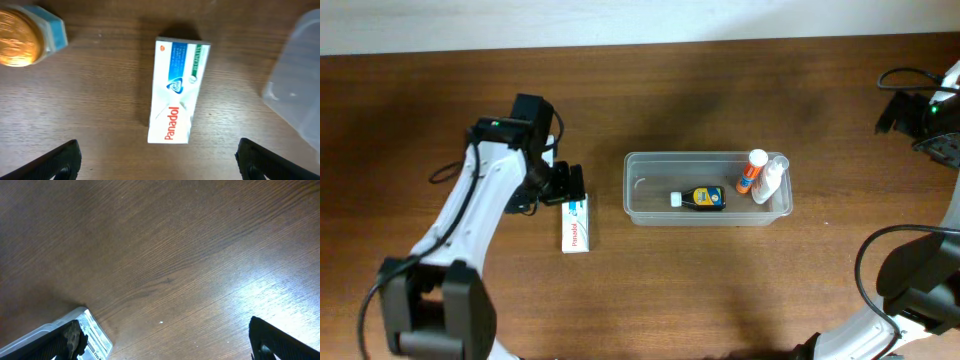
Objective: Pack container
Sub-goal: 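Move left gripper over the white Panadol box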
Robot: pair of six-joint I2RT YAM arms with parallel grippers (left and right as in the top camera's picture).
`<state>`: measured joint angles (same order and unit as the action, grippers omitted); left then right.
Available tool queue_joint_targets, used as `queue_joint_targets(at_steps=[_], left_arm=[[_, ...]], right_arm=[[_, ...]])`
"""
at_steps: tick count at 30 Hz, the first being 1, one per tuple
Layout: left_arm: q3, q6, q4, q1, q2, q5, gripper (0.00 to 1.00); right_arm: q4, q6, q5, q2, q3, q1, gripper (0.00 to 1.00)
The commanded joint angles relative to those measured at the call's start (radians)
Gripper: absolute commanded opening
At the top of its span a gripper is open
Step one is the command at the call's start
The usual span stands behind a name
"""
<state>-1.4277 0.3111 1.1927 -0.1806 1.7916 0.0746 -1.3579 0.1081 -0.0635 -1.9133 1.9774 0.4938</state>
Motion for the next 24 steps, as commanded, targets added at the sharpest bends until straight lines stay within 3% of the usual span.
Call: queue_joint_targets(at_steps=[1,6,14,24], left_arm=[[-0.013,0.018,0.009,-0.002,0.062,0.016,0.99],[-0.013,0.013,0.006,-0.002,0.152,0.015,0.99],[-0.013,-0.092,-0.039,-0.043,0.24,0.013,0.99],[-0.012,-0.087,-0.081,-0.09,0.273,-0.003,0.99]], right_arm=[[0.0,0.005,0.012,0.004,-0.005,-0.004,0.98],[0.0,0.005,0.012,0.004,-0.005,-0.004,0.98],[0.0,0.005,0.012,0.004,-0.005,-0.005,0.98],[0.0,0.005,0.012,0.004,-0.005,-0.003,0.98]])
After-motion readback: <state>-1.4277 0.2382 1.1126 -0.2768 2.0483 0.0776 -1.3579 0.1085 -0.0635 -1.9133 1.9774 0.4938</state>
